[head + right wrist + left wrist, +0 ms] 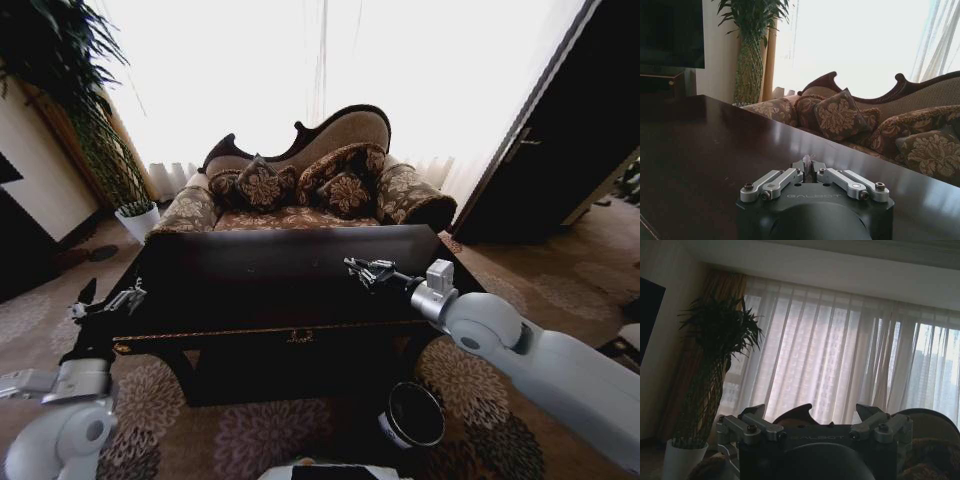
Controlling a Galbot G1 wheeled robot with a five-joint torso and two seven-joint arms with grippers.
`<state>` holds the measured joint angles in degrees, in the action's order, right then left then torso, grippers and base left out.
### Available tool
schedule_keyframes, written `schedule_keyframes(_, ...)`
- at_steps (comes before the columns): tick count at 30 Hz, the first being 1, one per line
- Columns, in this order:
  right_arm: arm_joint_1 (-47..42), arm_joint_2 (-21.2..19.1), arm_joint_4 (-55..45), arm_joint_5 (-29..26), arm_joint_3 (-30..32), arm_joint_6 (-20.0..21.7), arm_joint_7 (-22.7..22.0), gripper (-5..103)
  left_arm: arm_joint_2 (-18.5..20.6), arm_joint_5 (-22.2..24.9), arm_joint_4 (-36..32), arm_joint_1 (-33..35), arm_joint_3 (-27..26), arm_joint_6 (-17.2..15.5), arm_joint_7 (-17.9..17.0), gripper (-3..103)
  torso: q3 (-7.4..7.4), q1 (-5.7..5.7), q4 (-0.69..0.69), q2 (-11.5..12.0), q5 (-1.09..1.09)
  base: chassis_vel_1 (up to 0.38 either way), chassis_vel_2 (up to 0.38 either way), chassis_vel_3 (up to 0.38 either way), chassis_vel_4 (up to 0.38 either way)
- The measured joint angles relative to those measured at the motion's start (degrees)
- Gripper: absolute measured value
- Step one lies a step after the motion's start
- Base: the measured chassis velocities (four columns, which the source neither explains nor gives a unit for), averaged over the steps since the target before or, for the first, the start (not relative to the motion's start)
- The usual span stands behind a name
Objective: Move to the front of the table and place the trash on the table into the trash bin.
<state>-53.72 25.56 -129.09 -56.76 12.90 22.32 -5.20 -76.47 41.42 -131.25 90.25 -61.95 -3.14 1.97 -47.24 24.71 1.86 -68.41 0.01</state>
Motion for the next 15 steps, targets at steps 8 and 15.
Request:
schedule_keyframes(8, -20.1, 7.5, -2.0, 6.4, 19.5, -1.2, 3.1, 1, 0.5, -0.1, 1.1, -0.7, 1.2, 0.1, -0.1, 100, 0.0, 0.0, -0.02, 0.0, 0.0, 0.0, 0.0, 0.0, 0.0)
schedule_keyframes(15, -35.4, 19.0, -5.3, 14.7, 33.6, -5.7, 6.3, 0, 1.1, -0.6, 2.1, -1.5, 3.1, 0.2, -0.1, 100, 0.01, 0.0, 0.01, 0.0, -0.01, 0.0, 0.0, 0.0, 0.0)
